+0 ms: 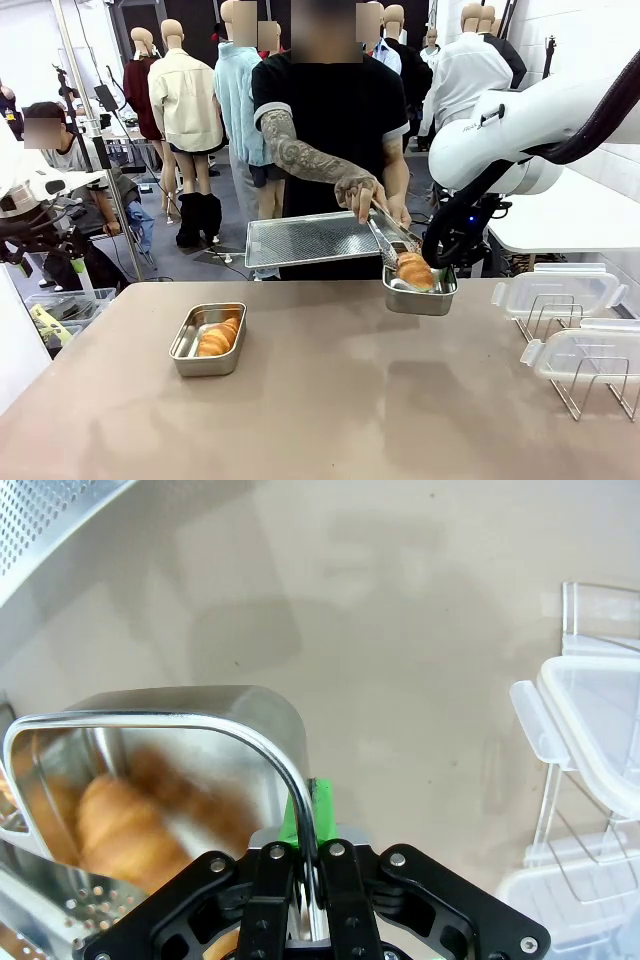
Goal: Place the bread in airtight containers.
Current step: Once an object is inside an Airtight Container , place the container in the center of the table.
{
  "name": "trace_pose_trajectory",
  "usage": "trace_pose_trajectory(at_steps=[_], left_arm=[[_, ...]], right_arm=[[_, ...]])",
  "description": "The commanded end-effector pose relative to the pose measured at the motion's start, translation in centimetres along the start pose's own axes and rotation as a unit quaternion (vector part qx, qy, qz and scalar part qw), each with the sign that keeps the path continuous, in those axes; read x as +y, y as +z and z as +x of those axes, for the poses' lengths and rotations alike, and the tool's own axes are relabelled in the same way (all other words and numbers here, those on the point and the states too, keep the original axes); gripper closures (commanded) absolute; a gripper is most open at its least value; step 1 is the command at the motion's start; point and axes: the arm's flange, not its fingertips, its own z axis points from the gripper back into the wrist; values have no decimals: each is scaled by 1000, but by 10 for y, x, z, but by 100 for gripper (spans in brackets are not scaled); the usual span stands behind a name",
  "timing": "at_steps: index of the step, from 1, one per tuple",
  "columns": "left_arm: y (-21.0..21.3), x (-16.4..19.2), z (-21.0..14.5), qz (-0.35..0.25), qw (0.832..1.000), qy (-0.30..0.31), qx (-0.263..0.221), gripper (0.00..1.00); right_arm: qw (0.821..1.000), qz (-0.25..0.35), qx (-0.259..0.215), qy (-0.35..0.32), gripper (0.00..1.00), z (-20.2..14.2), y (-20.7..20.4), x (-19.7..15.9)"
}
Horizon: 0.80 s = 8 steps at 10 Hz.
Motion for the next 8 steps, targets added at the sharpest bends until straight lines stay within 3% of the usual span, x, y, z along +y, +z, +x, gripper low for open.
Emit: trace_pose_trajectory(at_steps=[1, 8], left_arm=[[2, 0, -3, 5, 1000, 1, -1, 0], [2, 0, -3, 5, 1000, 1, -1, 0]], right_arm=[[1000, 2, -1, 6, 100, -1, 2, 0], [1000, 2, -1, 6, 100, -1, 2, 0]])
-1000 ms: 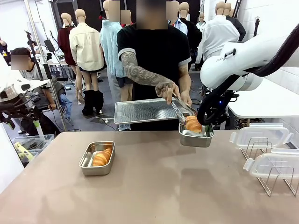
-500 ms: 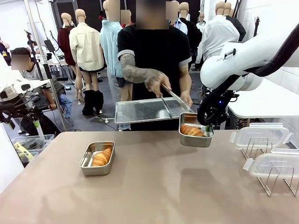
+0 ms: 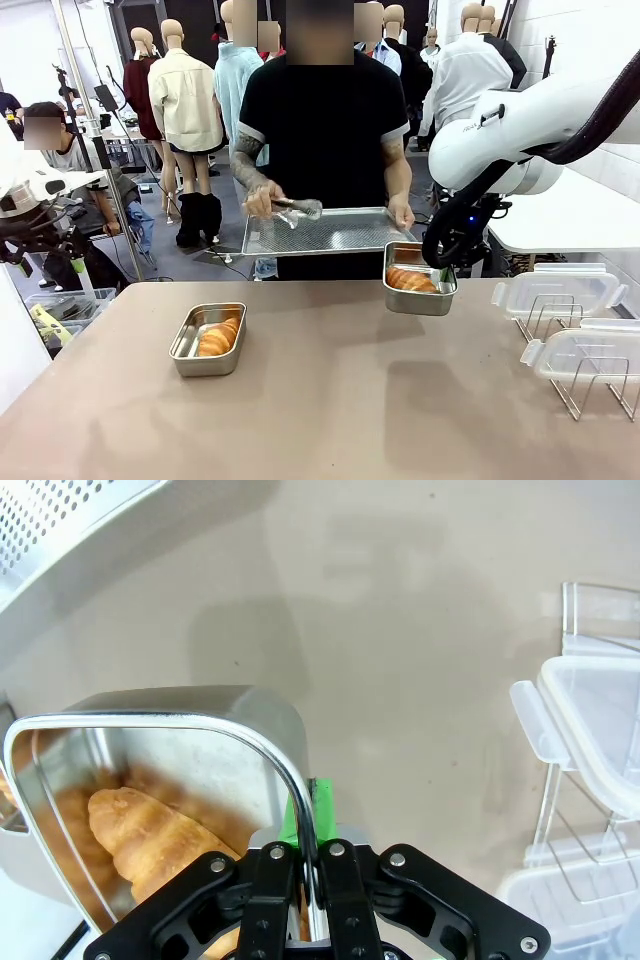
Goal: Place the bread in airtight containers.
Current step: Once an object is inside an Airtight Container , place the container in the center of the table.
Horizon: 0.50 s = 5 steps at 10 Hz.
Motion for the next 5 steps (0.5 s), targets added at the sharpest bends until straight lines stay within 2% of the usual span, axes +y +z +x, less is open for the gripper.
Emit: trace_pose_trajectory(at_steps=[1, 5], left_arm=[[2, 0, -3, 5, 1000, 1, -1, 0], [2, 0, -3, 5, 1000, 1, -1, 0]], right_arm=[[1000, 2, -1, 6, 100, -1, 2, 0], [1000, 2, -1, 6, 100, -1, 2, 0]])
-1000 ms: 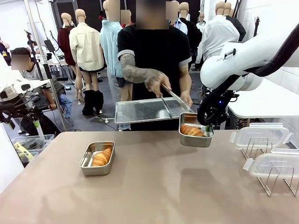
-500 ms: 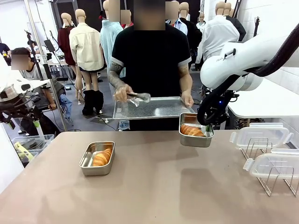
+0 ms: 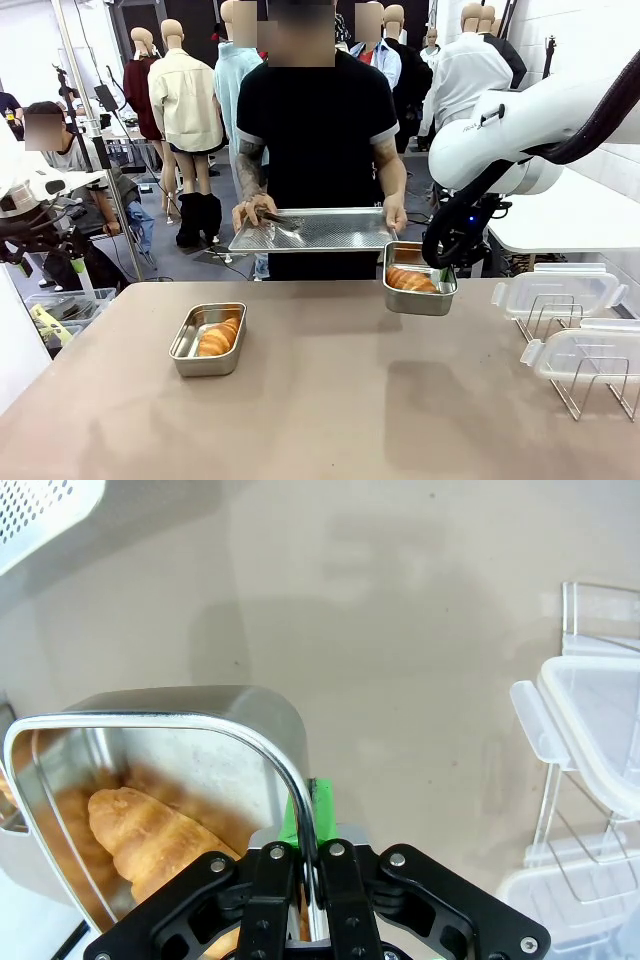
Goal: Place the bread in airtight containers.
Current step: Once an object is inside an Airtight Container , place the container in the center of the table.
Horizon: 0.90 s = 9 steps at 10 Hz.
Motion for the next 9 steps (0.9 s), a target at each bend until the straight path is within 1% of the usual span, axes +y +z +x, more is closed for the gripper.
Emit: trace_pose_trajectory(at_steps=[1, 9], left_arm=[[2, 0, -3, 5, 1000, 1, -1, 0], [2, 0, -3, 5, 1000, 1, -1, 0]], right_arm=[[1000, 2, -1, 6, 100, -1, 2, 0], [1000, 2, -1, 6, 100, -1, 2, 0]])
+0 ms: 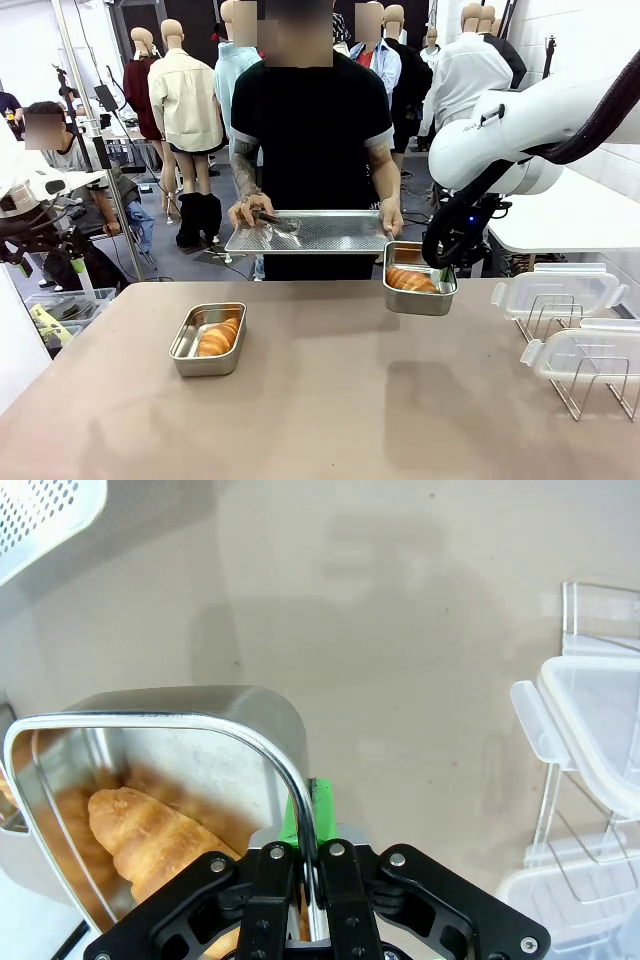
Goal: Place the bread in airtight containers.
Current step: Once an object is inside an Airtight Container , place the container in the center of the table.
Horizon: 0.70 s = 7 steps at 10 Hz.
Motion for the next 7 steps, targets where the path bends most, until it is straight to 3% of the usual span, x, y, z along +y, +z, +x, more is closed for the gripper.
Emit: trace_pose_trajectory(at_steps=[1, 7], left_arm=[[2, 0, -3, 5, 1000, 1, -1, 0], [2, 0, -3, 5, 1000, 1, -1, 0]], right_arm=[[1000, 2, -1, 6, 100, -1, 2, 0], [999, -10, -30, -19, 100, 26, -39, 5]])
